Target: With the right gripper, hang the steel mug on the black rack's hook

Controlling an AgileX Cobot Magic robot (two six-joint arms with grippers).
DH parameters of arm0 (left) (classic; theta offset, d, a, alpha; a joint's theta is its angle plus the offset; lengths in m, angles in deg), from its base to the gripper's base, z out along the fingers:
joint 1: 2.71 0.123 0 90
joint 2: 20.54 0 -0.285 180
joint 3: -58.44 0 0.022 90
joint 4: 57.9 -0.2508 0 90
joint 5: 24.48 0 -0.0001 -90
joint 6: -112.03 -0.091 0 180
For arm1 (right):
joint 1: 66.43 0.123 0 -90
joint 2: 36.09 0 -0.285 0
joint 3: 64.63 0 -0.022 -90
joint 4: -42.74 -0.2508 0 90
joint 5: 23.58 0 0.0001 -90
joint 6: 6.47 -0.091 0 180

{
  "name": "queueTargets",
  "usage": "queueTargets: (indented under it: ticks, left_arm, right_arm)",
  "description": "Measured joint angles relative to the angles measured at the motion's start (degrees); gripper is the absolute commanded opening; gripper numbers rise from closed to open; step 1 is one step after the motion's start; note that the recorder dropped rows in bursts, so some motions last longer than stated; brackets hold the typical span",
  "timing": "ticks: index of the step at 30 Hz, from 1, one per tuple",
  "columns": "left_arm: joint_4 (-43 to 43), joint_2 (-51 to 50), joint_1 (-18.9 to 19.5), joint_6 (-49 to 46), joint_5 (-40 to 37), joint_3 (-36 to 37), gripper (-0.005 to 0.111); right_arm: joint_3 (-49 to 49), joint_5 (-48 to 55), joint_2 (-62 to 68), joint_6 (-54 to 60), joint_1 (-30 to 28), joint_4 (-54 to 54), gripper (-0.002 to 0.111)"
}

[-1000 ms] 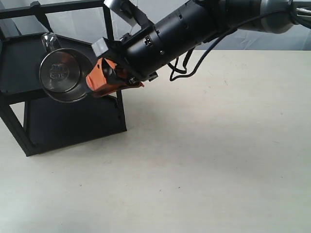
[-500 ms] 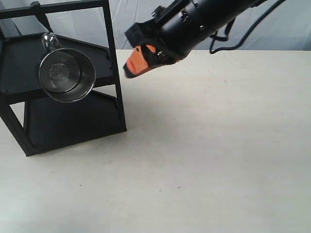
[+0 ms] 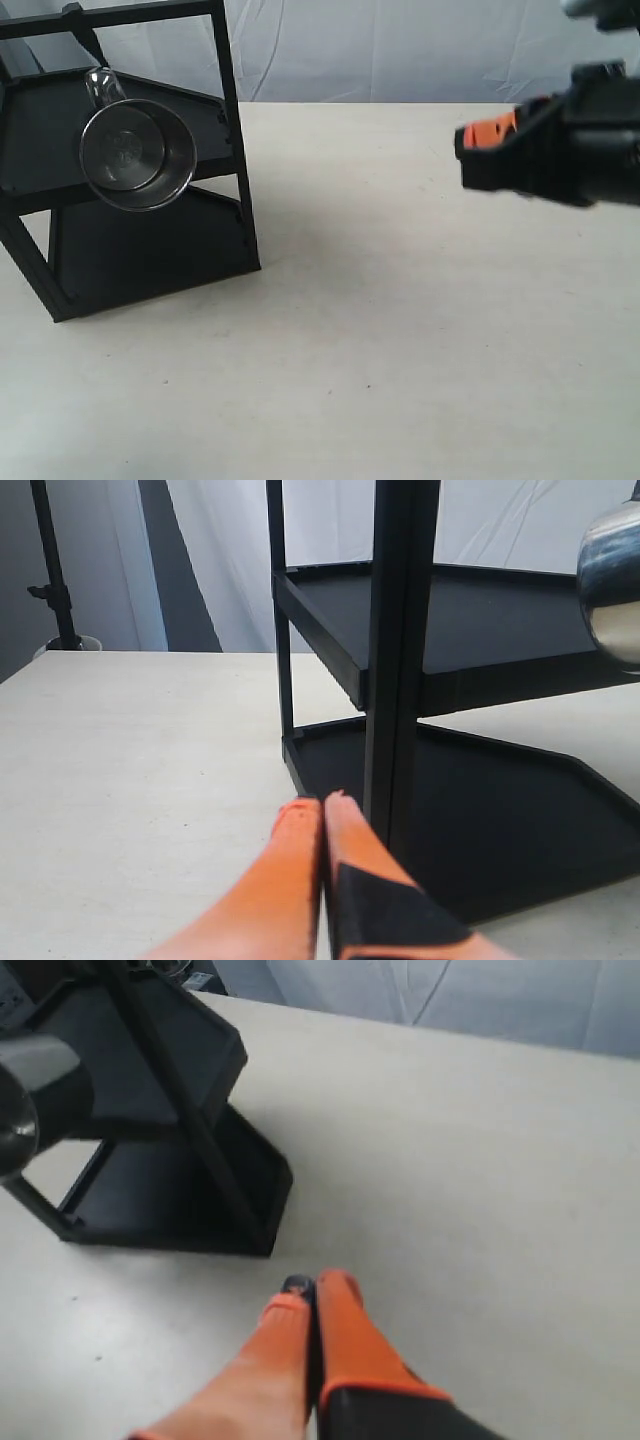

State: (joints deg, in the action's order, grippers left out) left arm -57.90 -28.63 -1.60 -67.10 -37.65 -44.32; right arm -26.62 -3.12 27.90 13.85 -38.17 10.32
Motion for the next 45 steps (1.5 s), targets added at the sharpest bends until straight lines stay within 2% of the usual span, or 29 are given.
queueTargets:
  ticks: [4, 9, 15, 19, 25, 28, 31, 37, 45]
  left_arm:
    - [0.0, 0.0, 0.0, 0.0, 0.0, 0.0, 0.001]
    - [0.0, 0.0, 0.0, 0.0, 0.0, 0.0, 0.001]
    - [0.0, 0.0, 0.0, 0.0, 0.0, 0.0, 0.001]
    - [0.0, 0.0, 0.0, 0.0, 0.0, 0.0, 0.001]
    - [0.0, 0.0, 0.0, 0.0, 0.0, 0.0, 0.001]
    - [0.0, 0.0, 0.0, 0.0, 0.0, 0.0, 0.001]
    - [0.0, 0.0, 0.0, 0.0, 0.0, 0.0, 0.001]
    - [0.0, 0.0, 0.0, 0.0, 0.0, 0.0, 0.001]
    - [0.0, 0.0, 0.0, 0.0, 0.0, 0.0, 0.001]
  right_arm:
    - [7.5, 4.5, -6.8, -1.9, 0.0, -2.5, 0.000]
    - [9.9, 11.2, -10.7, -2.7, 0.0, 0.1, 0.000]
    - [10.0, 3.5, -16.4, -2.8, -0.3, 7.5, 0.000]
    - [12.2, -2.0, -25.3, -2.8, -6.0, 9.9, 0.000]
    - [22.1, -4.9, -42.2, -2.9, -23.3, 9.7, 0.000]
    - [25.8, -4.7, -48.8, -3.1, -29.1, 9.1, 0.000]
    - [27.0, -3.1, -52.2, -3.1, -31.4, 9.3, 0.000]
    - [30.0, -2.3, -54.8, -3.6, -31.9, 10.7, 0.000]
    - [35.4, -1.6, -55.8, -20.3, -32.0, 23.8, 0.000]
